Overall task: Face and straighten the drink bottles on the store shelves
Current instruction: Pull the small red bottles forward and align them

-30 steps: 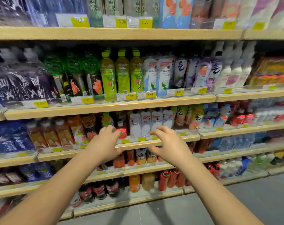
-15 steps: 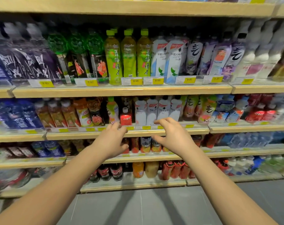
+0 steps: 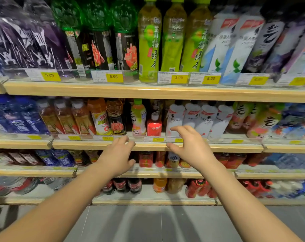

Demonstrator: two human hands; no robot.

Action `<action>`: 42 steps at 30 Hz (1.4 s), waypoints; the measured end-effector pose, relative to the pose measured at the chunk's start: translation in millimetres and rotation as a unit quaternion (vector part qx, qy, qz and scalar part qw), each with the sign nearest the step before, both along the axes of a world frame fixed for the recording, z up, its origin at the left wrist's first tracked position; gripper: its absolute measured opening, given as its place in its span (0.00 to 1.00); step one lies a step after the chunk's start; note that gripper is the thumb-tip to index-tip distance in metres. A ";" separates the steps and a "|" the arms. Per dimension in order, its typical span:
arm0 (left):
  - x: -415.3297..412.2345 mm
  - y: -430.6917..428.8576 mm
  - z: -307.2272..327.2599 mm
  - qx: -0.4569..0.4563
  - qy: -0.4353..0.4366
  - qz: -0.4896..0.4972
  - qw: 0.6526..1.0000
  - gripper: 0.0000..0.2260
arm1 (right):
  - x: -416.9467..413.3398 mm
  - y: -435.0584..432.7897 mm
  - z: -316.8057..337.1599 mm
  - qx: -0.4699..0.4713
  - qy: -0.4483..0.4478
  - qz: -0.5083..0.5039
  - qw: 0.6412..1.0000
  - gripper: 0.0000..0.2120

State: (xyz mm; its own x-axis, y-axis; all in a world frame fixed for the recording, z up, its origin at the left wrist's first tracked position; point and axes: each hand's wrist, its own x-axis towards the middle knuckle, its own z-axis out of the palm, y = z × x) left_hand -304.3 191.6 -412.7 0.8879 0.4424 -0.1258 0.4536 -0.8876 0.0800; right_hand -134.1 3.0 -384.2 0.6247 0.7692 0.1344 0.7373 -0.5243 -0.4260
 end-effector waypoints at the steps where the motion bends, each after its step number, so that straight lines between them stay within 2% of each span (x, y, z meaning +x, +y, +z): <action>1: 2.8 7.3 -7.4 -0.001 0.000 0.003 1.000 0.28 | 4.5 9.1 -7.2 0.001 0.003 0.002 1.000 0.26; 9: 33.0 41.6 -79.7 0.014 -0.028 -0.004 1.000 0.29 | 43.9 69.2 -72.0 0.021 0.006 0.004 1.000 0.32; 13: 46.6 56.6 -111.7 0.058 -0.042 -0.001 0.997 0.27 | 56.2 90.5 -98.0 0.065 0.003 -0.002 0.998 0.36; 17: 51.7 64.4 -132.9 0.089 -0.052 -0.026 0.994 0.27 | 59.3 106.4 -112.1 0.102 0.010 -0.002 0.995 0.36; 19: 50.9 65.8 -140.2 0.096 -0.057 -0.043 0.993 0.27 | 60.8 115.6 -115.7 0.110 0.016 -0.002 0.994 0.32; 23: 47.9 65.6 -149.1 0.088 -0.074 -0.045 0.992 0.27 | 60.7 132.5 -117.4 0.115 0.015 -0.010 0.993 0.11; 24: 47.5 64.9 -151.0 0.088 -0.077 -0.042 0.992 0.27 | 60.5 136.2 -116.7 0.114 0.012 -0.016 0.993 0.10; 30: 51.2 60.0 -155.2 0.081 -0.087 -0.020 0.993 0.28 | 68.6 152.6 -108.3 0.057 -0.007 -0.066 0.996 0.20; 33: 51.4 60.4 -156.2 0.075 -0.088 -0.016 0.993 0.29 | 68.7 154.8 -109.9 0.068 0.013 -0.082 0.994 0.24; 38: 50.4 62.4 -154.1 0.067 -0.092 -0.016 0.993 0.31 | 67.4 152.5 -112.0 0.096 0.059 -0.085 0.990 0.22; 42: 50.3 62.6 -152.7 0.058 -0.098 -0.012 0.993 0.30 | 64.6 148.8 -112.7 0.112 0.047 -0.066 0.990 0.20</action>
